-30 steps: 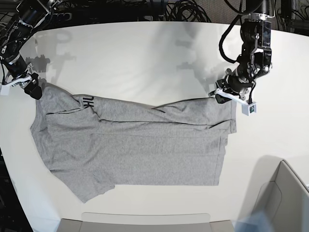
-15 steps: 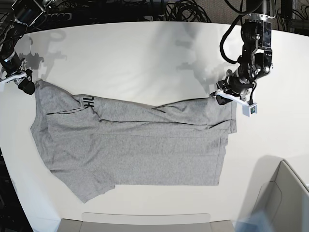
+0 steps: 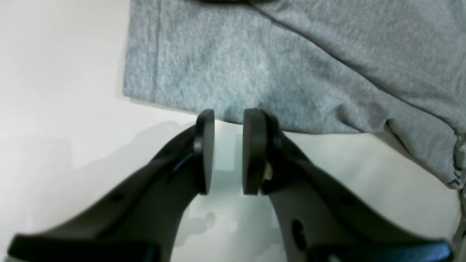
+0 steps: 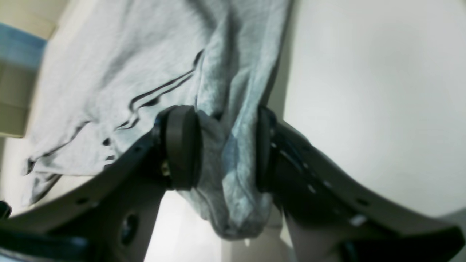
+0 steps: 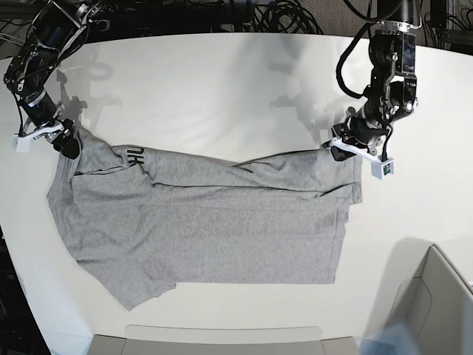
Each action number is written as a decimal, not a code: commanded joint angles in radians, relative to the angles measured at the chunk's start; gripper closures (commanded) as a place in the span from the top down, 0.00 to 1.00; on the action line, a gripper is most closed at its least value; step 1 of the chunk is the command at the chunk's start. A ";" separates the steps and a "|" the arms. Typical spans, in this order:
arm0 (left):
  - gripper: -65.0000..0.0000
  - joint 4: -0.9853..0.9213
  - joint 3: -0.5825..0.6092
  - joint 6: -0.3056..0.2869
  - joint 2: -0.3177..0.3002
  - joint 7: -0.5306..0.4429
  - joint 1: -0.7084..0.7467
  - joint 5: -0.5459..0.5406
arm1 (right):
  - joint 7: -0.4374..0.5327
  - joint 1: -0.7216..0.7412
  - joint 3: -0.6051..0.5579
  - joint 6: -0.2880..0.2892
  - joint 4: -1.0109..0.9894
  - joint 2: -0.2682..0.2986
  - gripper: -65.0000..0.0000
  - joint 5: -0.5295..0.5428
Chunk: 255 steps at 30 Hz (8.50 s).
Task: Fold the T-shirt properly
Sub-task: 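Regrasp the folded shirt edge with both grippers, then pull the folded shirt back toward the arms and release, then move both grippers to the shirt's hem corners, then grasp the hem corners with both grippers and lift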
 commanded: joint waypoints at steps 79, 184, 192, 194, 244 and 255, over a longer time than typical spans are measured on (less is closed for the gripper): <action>0.01 -0.152 -0.319 -0.002 0.010 0.121 0.107 -0.184 | -0.034 -0.134 -0.003 0.011 0.045 0.176 0.00 -0.026; 0.33 0.199 -0.302 0.005 -0.044 0.212 0.024 -0.182 | 0.265 0.435 -0.528 -0.104 -0.213 0.026 0.24 -0.715; 0.33 0.199 -0.303 0.005 -0.042 0.212 0.024 -0.182 | 0.147 0.202 -0.524 -0.101 -0.005 0.026 0.24 -0.713; 0.33 0.199 -0.303 0.005 -0.044 0.212 0.026 -0.182 | 0.083 0.127 -0.522 -0.099 0.110 0.019 0.24 -0.713; 0.36 -0.016 -0.300 -0.002 -0.057 0.322 -0.085 -0.180 | 0.307 0.464 -0.527 -0.107 -0.386 0.087 0.34 -0.494; 0.43 -0.296 -0.032 -0.006 -0.189 0.195 -0.363 -0.184 | 0.245 0.466 -0.527 -0.107 -0.383 0.076 0.34 -0.494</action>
